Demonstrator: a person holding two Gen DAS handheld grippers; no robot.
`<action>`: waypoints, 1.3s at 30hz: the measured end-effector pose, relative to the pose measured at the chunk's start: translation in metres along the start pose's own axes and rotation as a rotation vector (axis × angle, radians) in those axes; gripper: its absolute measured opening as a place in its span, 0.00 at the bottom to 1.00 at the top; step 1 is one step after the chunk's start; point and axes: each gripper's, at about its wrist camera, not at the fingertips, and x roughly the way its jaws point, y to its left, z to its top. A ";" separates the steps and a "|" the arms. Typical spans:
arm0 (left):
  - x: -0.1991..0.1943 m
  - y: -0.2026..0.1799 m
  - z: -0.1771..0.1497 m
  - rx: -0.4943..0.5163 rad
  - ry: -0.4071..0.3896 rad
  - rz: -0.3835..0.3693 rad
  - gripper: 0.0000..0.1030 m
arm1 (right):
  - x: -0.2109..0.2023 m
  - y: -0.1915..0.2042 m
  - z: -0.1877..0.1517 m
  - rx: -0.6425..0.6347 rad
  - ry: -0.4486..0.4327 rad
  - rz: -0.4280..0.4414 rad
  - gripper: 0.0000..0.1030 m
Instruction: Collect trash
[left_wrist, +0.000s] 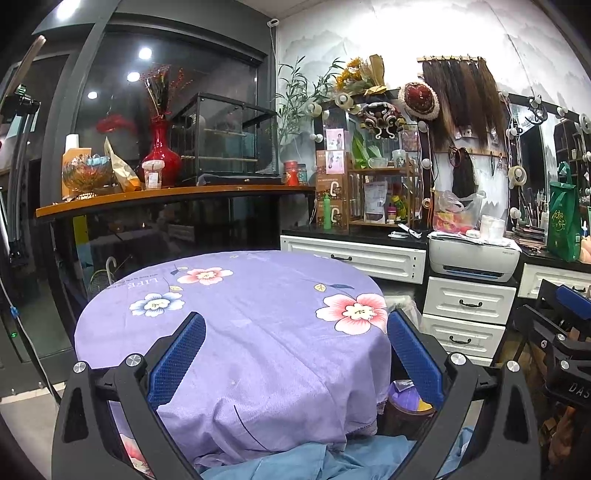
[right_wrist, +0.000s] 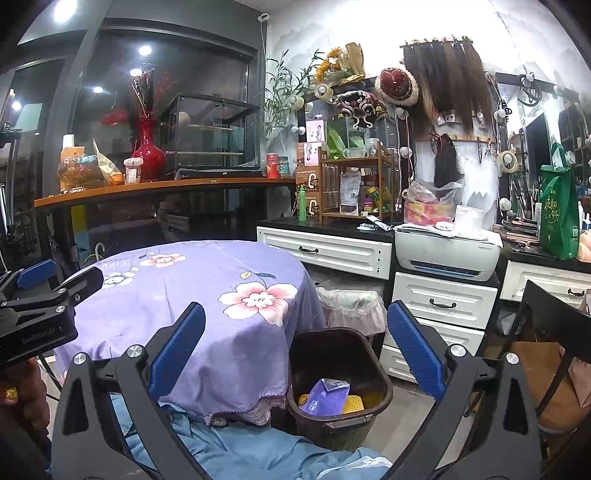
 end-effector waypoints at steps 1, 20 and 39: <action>0.000 0.000 -0.001 -0.001 0.001 0.001 0.95 | 0.000 0.000 0.000 0.000 0.000 0.000 0.94; 0.002 0.003 -0.002 0.006 0.009 0.001 0.95 | 0.004 0.000 -0.003 -0.004 0.004 0.005 0.94; 0.002 0.003 -0.004 0.005 0.020 0.020 0.95 | 0.004 0.001 -0.002 -0.005 0.006 0.005 0.94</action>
